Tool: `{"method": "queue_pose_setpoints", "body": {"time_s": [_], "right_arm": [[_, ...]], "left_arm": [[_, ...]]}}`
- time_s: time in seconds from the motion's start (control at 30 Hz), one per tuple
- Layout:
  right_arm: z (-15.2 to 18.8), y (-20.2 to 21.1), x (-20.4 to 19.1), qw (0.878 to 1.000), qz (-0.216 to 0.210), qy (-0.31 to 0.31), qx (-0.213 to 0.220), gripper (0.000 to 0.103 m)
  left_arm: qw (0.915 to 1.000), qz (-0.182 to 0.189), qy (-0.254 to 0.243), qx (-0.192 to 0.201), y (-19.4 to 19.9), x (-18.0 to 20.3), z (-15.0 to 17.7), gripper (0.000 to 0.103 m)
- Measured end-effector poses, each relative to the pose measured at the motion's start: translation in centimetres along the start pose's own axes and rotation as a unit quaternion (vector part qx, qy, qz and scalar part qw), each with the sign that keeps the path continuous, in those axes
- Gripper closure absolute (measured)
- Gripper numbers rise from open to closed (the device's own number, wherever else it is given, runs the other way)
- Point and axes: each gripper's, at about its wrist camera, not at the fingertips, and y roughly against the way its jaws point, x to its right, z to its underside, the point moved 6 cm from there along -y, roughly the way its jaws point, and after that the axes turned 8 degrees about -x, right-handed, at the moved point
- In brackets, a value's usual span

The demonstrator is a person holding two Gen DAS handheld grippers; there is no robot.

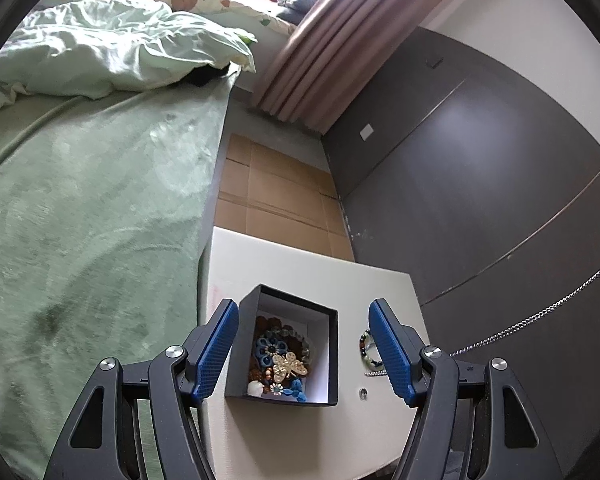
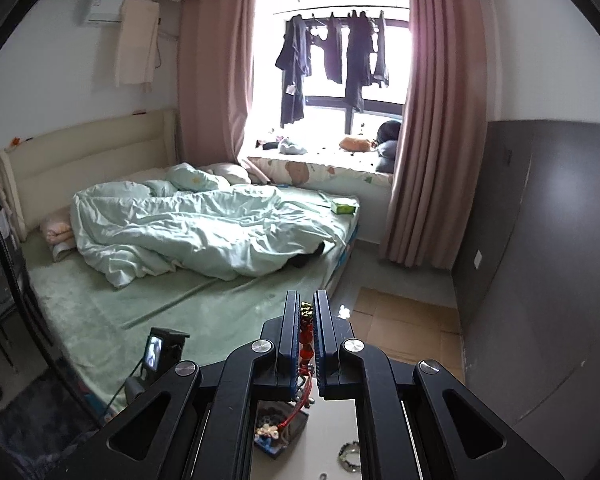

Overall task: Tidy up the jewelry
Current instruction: 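Grasp the red-string chain with the right tool and lift it toward the box, then lower the red-string chain into the black box and open the right tool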

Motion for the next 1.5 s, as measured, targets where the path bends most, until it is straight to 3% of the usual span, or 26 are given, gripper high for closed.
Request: {"method": "queue_pose_setpoints", "body": {"time_s": [0.37,0.63,0.7,0.77,0.8,0.83,1.27,1.5], "right_arm": [[-1.1,-3.0,-2.7,1.000,-0.017,0.019,-0.008,0.095],[0.2,-6.6,-3.3,0.998,-0.041,0.009,-0.036,0.095],[1.4,-8.5,-3.4,0.997,-0.055,0.003,-0.060,0.094],[2.9,-10.7,-3.2,0.994,-0.067,-0.009,-0.087,0.075],[3.4,-11.3,-3.0,0.993,-0.070,-0.017,-0.093,0.052],[4.2,-12.0,-2.5,0.992,-0.076,-0.030,-0.096,0.045],[13.1,-15.2,4.2,0.978,-0.097,-0.121,-0.140,0.045],[20.1,-16.7,10.0,0.959,-0.101,-0.206,-0.164,0.045]], "left_arm": [[0.9998,0.001,0.011,0.015,1.5,-1.2,-0.4,0.034],[0.9997,-0.001,0.019,0.018,1.4,-1.8,-0.7,0.034],[0.9997,-0.003,0.021,0.016,1.3,-1.9,-0.7,0.034],[0.9997,-0.005,0.021,0.014,1.2,-2.0,-0.6,0.034],[0.9997,-0.007,0.020,0.013,1.1,-2.0,-0.6,0.034],[0.9997,-0.009,0.018,0.012,1.1,-2.0,-0.6,0.034],[0.9993,-0.018,-0.027,-0.018,-1.8,1.2,0.4,0.034],[0.9936,-0.019,-0.090,-0.066,-5.8,5.6,2.8,0.034]]}}
